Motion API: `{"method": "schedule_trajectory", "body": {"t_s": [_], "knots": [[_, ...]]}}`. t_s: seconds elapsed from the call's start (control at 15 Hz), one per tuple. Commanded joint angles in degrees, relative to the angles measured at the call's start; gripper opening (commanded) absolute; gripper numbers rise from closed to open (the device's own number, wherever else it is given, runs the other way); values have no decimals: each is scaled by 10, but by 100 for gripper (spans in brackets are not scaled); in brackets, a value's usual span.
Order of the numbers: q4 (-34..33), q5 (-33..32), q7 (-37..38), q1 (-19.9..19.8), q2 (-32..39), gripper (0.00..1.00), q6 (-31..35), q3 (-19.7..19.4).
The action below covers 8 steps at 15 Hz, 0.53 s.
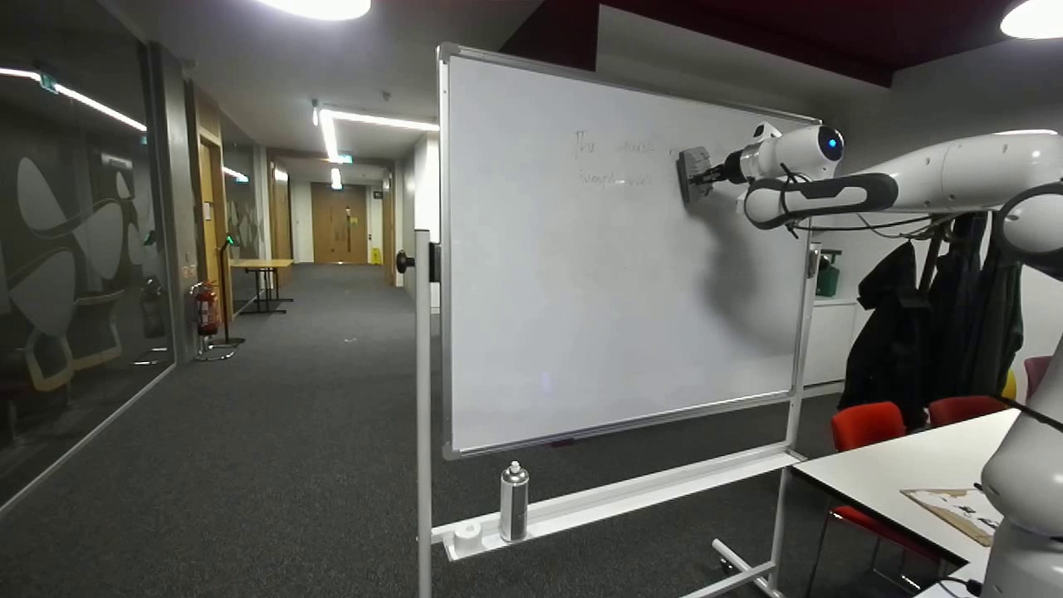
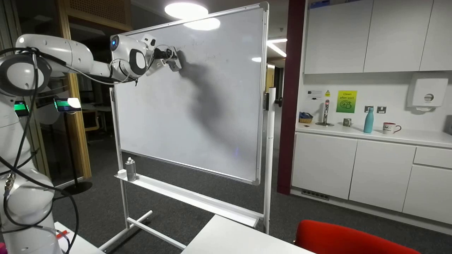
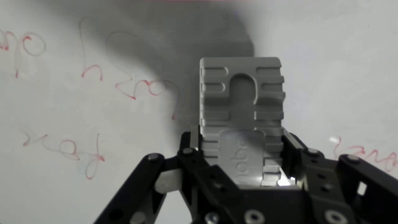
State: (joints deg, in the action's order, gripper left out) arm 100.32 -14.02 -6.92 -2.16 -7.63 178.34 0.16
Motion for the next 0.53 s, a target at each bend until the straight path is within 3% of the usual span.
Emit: {"method": "schedule_trajectory", "body": {"t_s": [0.0,0.47], "knots": [[-91,-23,14,-12,59,35,-6,9],[-156,-34,20,-8,95,35,-36,0]]}}
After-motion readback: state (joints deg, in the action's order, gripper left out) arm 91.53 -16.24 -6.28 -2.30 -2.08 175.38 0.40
